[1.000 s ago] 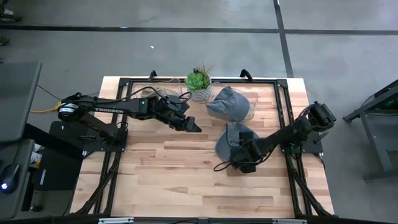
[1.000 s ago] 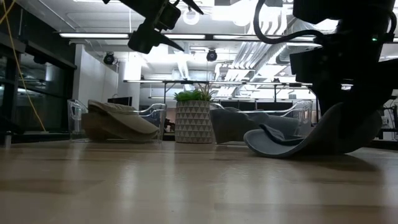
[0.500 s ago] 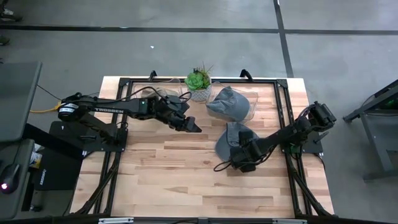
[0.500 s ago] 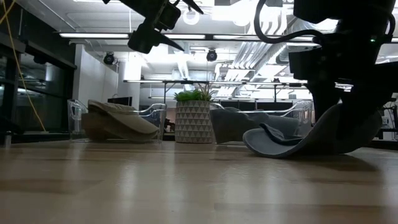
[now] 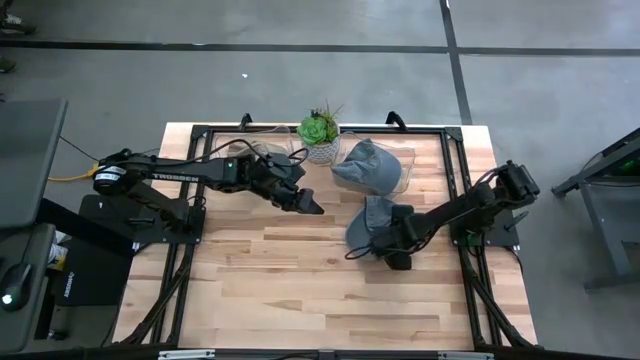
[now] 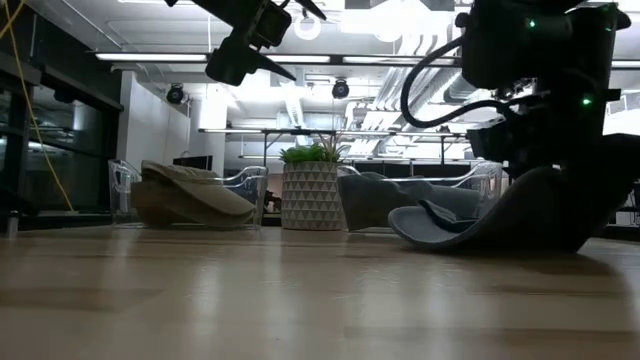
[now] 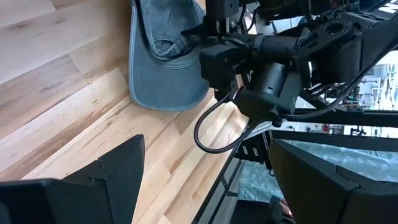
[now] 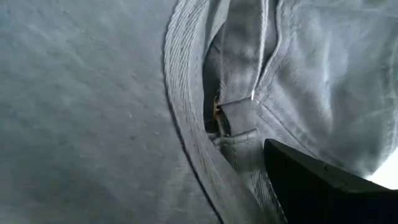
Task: Pick & Place hat
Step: Put the blue cap into the right transparent bin
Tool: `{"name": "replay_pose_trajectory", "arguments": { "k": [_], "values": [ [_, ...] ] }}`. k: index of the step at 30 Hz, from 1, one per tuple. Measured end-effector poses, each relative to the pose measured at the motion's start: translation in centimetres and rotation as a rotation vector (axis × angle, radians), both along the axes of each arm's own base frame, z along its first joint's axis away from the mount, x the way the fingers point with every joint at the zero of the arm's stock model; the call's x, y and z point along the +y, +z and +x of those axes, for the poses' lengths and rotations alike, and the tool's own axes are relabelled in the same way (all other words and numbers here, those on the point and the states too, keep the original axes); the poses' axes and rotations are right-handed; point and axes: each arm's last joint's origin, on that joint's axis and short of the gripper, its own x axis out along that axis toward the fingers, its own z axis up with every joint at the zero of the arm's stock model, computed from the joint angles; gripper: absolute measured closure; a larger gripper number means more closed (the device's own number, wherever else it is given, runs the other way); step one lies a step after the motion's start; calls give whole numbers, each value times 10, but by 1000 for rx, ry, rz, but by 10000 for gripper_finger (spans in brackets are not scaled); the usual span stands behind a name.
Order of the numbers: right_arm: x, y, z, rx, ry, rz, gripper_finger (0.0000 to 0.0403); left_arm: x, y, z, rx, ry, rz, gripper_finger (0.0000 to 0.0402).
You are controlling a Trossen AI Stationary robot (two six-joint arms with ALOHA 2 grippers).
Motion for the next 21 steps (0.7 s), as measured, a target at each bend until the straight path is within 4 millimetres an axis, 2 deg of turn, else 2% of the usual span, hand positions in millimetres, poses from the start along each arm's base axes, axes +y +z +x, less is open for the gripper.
{"name": "replay_pose_trajectory", "arguments": {
  "k": [4,7,10,14,15,21],
  "values": [
    [1,-1,1,-15,-19,54,162,0,0,0,-1,-5,5,99],
    [3,0,3,-28,-61,88,194,0,0,0,0,-9,4,99],
    [6,2,7,-45,-91,143,252,0,0,0,0,-11,3,99],
    [6,2,8,-39,-158,216,363,0,0,0,1,-12,3,99],
    [6,2,9,-42,-170,240,379,0,0,0,1,-12,3,99],
    [9,5,22,-152,-255,379,393,-1,0,0,1,-23,-4,99]
  ]
}}
